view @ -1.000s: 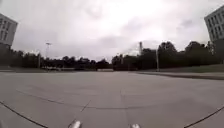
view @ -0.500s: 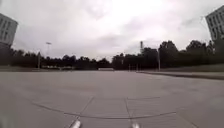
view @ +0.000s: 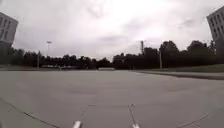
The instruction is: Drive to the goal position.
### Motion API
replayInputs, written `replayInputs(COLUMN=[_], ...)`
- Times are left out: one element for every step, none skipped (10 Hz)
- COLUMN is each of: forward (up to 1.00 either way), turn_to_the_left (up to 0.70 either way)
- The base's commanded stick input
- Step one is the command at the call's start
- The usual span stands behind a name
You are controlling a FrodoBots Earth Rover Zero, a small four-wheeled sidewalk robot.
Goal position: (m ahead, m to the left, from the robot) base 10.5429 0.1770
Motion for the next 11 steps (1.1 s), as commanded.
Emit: replayInputs(forward=[0.7, 0.7, 0.7, 0.7, 0.7, 0.7, 0.7, 0.7, 0.7, 0.7, 0.7], turn_to_the_left=[0.0, 0.0, 0.0, 0.0, 0.0, 0.0, 0.0, 0.0, 0.0, 0.0, 0.0])
